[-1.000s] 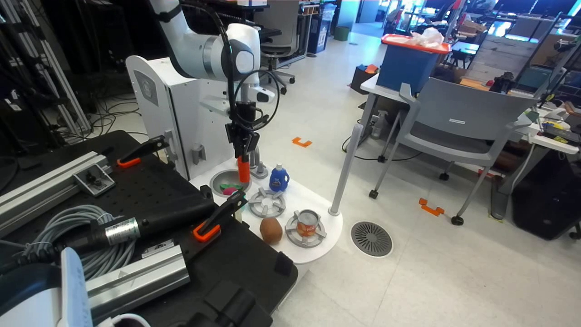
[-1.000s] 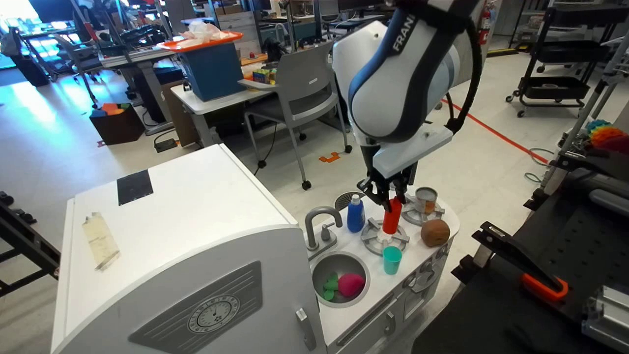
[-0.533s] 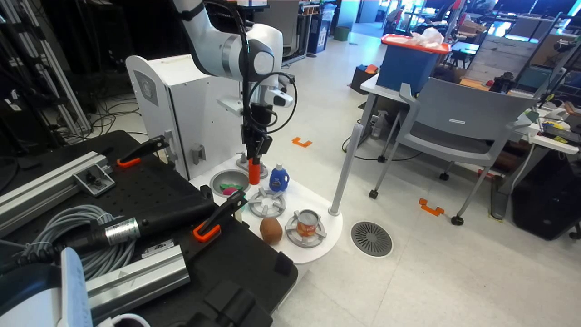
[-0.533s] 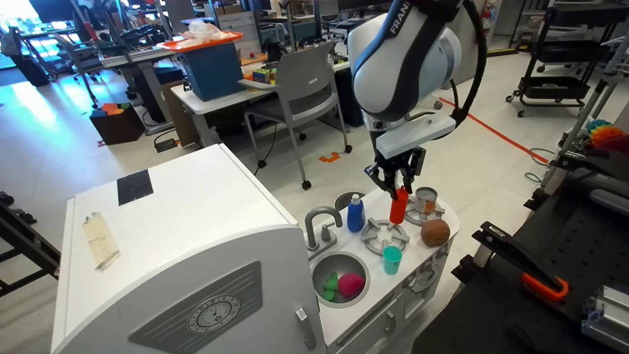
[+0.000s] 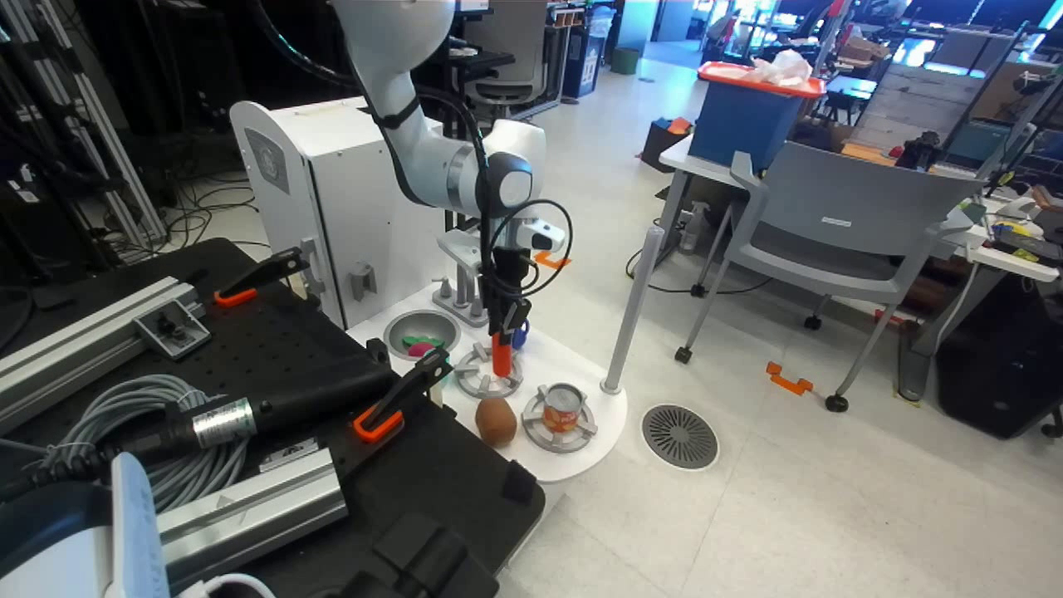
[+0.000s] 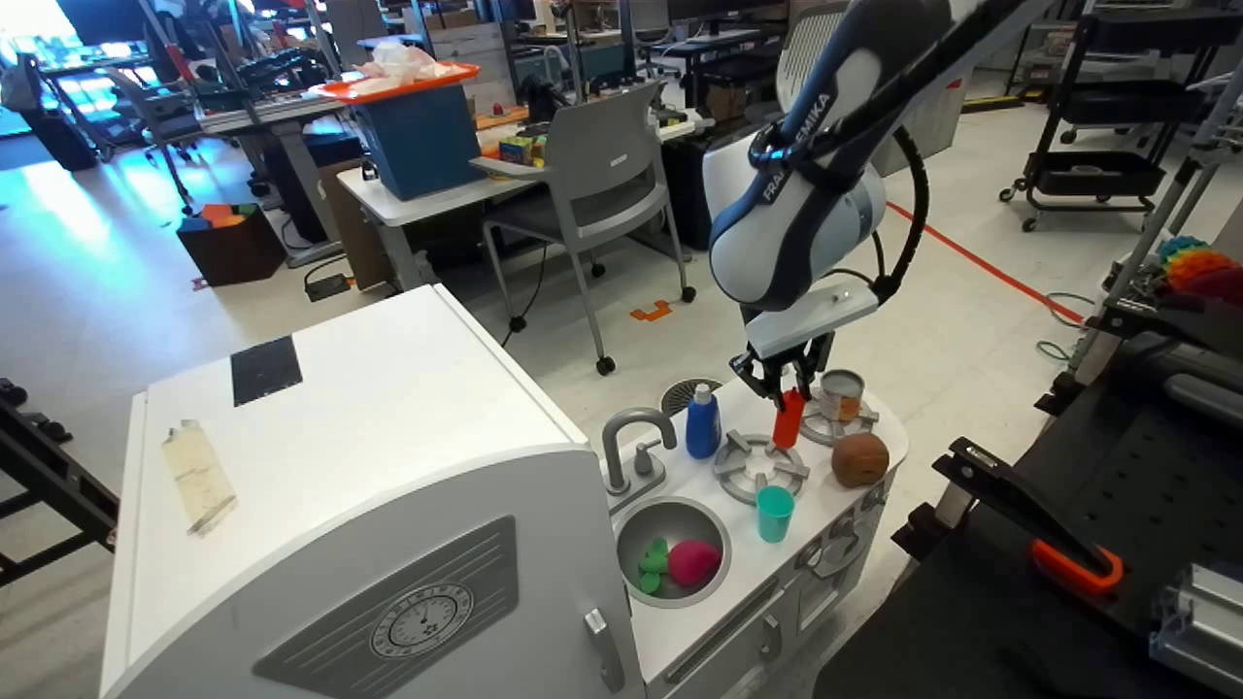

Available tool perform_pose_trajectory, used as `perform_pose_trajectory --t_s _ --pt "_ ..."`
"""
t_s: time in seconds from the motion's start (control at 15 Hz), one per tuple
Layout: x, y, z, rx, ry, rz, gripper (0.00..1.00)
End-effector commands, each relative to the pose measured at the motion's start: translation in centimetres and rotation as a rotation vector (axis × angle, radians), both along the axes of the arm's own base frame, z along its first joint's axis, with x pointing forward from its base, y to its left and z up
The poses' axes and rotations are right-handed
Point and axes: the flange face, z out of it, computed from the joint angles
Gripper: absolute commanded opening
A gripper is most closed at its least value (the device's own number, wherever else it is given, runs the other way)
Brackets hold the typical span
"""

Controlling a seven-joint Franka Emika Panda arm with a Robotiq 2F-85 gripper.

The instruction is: Remove the ketchup bottle from the cup

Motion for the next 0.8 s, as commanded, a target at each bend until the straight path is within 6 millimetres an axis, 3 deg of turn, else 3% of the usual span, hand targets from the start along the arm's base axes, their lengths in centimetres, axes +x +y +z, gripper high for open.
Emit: perform_pose_trajectory --t_s 0.0,0.4,0.73 --pt "2.0 1.8 -2.1 0.014 -0.021 -0.021 0.11" --pt "3.6 5.6 -2.1 0.092 -0.04 -0.015 0.11" --pt "3.1 5.3 -3.1 0.069 -0.018 -0.02 0.11"
